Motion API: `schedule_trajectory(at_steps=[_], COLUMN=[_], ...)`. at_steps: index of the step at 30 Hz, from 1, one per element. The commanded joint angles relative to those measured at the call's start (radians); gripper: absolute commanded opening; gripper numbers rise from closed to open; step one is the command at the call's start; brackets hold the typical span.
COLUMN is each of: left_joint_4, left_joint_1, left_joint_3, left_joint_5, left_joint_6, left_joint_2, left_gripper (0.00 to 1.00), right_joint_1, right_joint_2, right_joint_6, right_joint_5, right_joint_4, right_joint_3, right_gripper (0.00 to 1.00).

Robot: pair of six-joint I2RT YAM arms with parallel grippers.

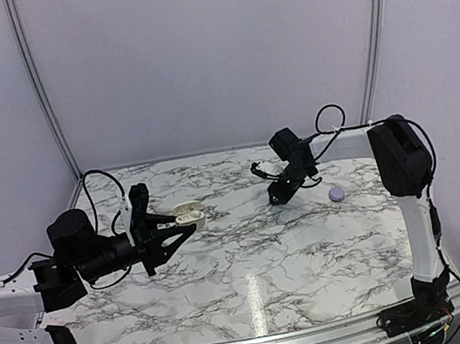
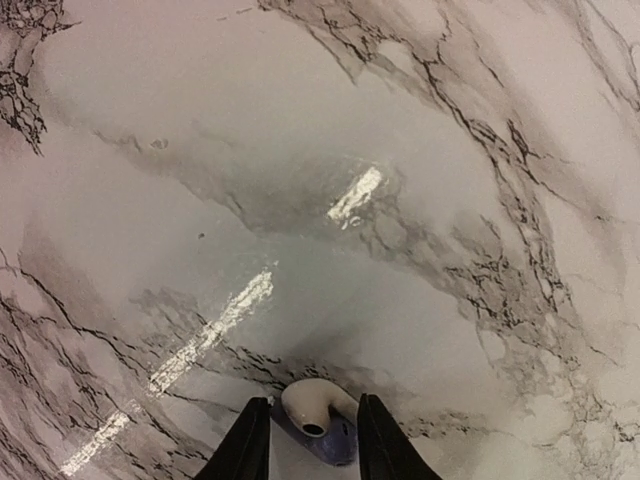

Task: Insert the wireless bluetooth earbuds into the charging case
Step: Move the left earbud to the center of the board.

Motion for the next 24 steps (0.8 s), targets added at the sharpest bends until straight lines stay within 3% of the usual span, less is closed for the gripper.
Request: schedule_trajectory(at_steps=[1,7,24], left_joint_4=[0.032,0.029,0.022], left_joint_1=[0.004,0.004,0.004], left_joint_3=[0.008,0.009,0.008], left_joint_5=[0.003,0.004,0.016], left_joint_6=[0.009,0.009,0.009], left_joint_2=[-0.005,-0.005,-0.008], left_gripper=[0.00,0.00,0.00], right_joint_1=[-0.002,-0.001,0.077], right_joint_2=[0.021,0.059,0.039], right_joint_6=[0.008,0.009,0.012], right_joint_5=[0.048,0.065,-0.070], right_joint_4=[-0.007,-0.029,-0.009], right_joint_3=[0.034,0.062,0.075], right_gripper=[0.31,0.35,0.20])
